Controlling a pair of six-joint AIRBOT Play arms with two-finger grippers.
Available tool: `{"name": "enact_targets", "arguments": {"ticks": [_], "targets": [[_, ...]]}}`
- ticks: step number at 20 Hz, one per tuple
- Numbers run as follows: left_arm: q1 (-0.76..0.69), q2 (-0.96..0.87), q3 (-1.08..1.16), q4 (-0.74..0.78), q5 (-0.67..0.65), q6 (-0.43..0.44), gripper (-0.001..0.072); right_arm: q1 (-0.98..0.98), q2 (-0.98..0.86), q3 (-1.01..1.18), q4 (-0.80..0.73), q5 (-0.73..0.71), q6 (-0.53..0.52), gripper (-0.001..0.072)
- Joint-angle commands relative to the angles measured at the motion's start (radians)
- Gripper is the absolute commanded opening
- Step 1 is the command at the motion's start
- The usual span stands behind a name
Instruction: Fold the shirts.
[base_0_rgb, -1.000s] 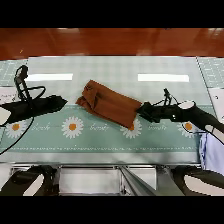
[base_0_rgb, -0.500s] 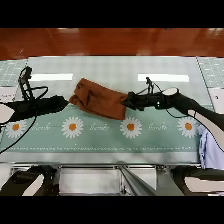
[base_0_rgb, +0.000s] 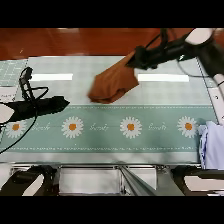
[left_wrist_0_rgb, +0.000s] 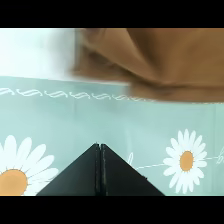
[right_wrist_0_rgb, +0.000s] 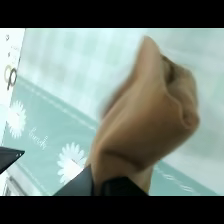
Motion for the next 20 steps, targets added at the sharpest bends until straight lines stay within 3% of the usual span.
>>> {"name": "enact_targets", "arguments": {"ticks": [1, 13, 17, 20], "targets": [[-0.002, 0.0, 0.0, -0.03, -0.017, 0.0, 0.002, -0.138, 0.048, 0.187, -0.104, 0.192, 0.109, 0.0025], [-0.038, 0.0, 0.001, -0.03, 0.007, 0.072, 0.002, -0.949, 0.296, 0.208, -0.133, 0.571, 0.136, 0.0025], [-0.038, -0.001, 0.001, -0.03, 0.086, 0.073, 0.002, -1.147, 0.377, 0.154, -0.275, 0.615, 0.13, 0.0025], [-0.038, -0.001, 0.001, -0.03, 0.138, 0.079, 0.002, -1.254, 0.5, -0.044, -0.474, 0.616, 0.114, 0.0026]]}}
